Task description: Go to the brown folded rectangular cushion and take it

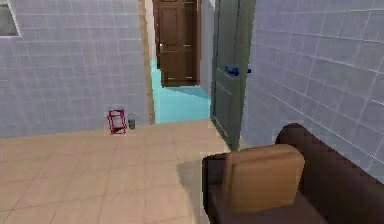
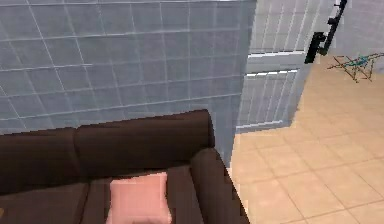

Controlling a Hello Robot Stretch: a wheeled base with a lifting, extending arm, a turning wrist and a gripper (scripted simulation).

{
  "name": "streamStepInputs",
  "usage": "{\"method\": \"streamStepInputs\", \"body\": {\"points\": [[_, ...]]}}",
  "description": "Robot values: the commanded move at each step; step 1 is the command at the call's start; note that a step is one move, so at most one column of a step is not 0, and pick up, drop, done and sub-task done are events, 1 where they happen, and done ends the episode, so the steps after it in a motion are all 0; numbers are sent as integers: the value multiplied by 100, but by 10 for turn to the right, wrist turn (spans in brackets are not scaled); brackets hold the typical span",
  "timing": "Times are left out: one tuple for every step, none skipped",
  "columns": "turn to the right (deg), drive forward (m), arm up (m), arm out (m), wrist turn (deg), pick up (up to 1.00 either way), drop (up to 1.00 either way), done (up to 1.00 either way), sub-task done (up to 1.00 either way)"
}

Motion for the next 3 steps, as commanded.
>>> {"method": "streamStepInputs", "body": {"points": [[-450,0,0,0,0,0,0,0,0],[-180,0,0,0,0,0,0,0,0],[450,0,0,0,0,0,0,0,0]]}}
